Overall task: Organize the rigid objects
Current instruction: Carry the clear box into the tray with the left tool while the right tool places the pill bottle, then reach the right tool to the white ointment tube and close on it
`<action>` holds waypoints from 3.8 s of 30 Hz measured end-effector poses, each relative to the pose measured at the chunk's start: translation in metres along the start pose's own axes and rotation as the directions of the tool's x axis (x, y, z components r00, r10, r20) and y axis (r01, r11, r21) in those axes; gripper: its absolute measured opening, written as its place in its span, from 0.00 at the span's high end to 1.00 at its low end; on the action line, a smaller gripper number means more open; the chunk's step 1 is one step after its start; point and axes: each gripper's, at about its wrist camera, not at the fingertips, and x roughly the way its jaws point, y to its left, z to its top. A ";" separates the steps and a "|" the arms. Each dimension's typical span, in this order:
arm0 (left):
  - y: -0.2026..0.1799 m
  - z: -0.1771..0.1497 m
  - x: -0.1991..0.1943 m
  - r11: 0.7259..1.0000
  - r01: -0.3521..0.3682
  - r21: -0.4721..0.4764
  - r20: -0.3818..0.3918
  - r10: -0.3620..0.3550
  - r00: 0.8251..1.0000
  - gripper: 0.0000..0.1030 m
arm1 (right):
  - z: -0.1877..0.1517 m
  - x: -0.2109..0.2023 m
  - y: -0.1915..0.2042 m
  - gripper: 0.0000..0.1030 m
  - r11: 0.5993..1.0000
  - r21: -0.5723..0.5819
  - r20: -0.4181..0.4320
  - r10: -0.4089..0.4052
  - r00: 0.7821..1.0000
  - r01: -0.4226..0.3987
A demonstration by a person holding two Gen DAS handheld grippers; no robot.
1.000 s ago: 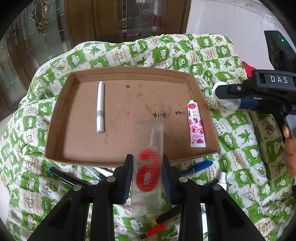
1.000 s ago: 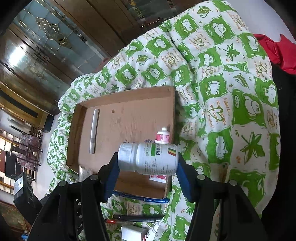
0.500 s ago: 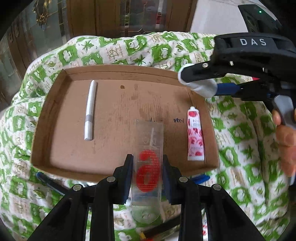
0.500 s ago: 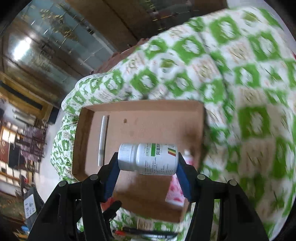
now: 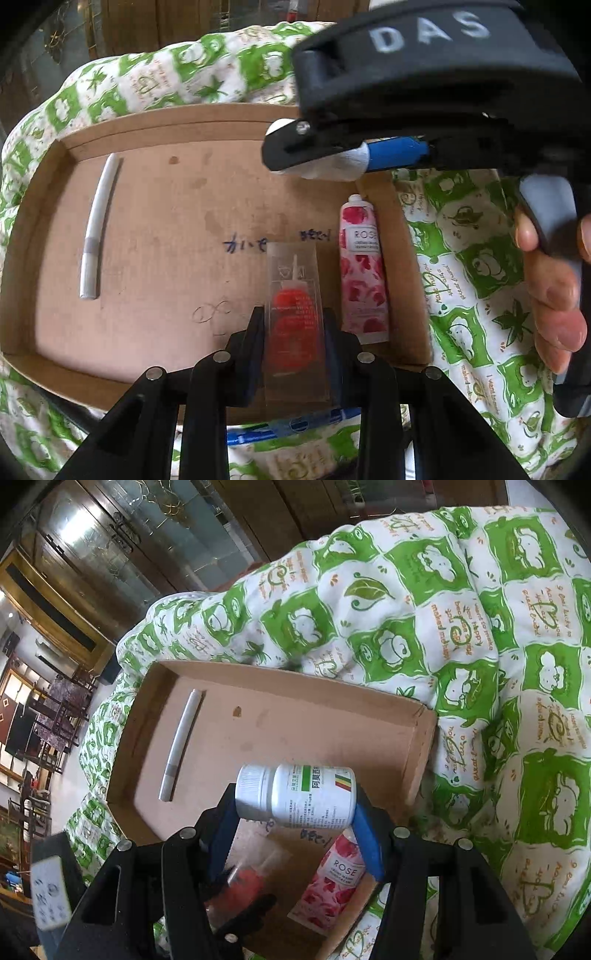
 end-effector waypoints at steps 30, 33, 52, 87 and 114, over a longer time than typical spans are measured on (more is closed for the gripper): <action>0.038 -0.034 -0.045 0.996 0.018 -0.089 0.101 -0.009 0.995 0.38 | -0.019 0.016 0.002 0.29 0.998 -0.048 0.107 -0.040 0.993 0.046; 0.069 -0.061 -0.079 0.991 -0.031 -0.132 0.138 0.049 0.989 0.37 | -0.022 0.005 0.003 0.25 0.998 -0.023 0.126 -0.054 0.991 0.058; 0.142 -0.138 -0.099 0.936 -0.013 -0.351 0.048 0.032 0.998 0.36 | -0.097 0.004 0.084 0.20 0.948 0.120 -0.170 0.311 0.935 -0.294; 0.158 -0.114 -0.069 0.879 -0.121 -0.462 -0.034 0.118 0.992 0.36 | -0.128 0.082 0.151 0.83 0.948 -0.318 -0.255 -0.086 0.963 0.000; 0.155 -0.118 -0.076 0.940 -0.001 -0.342 -0.115 -0.041 0.992 0.69 | -0.148 0.077 0.130 0.85 0.998 -0.063 -0.432 -0.001 0.902 -0.029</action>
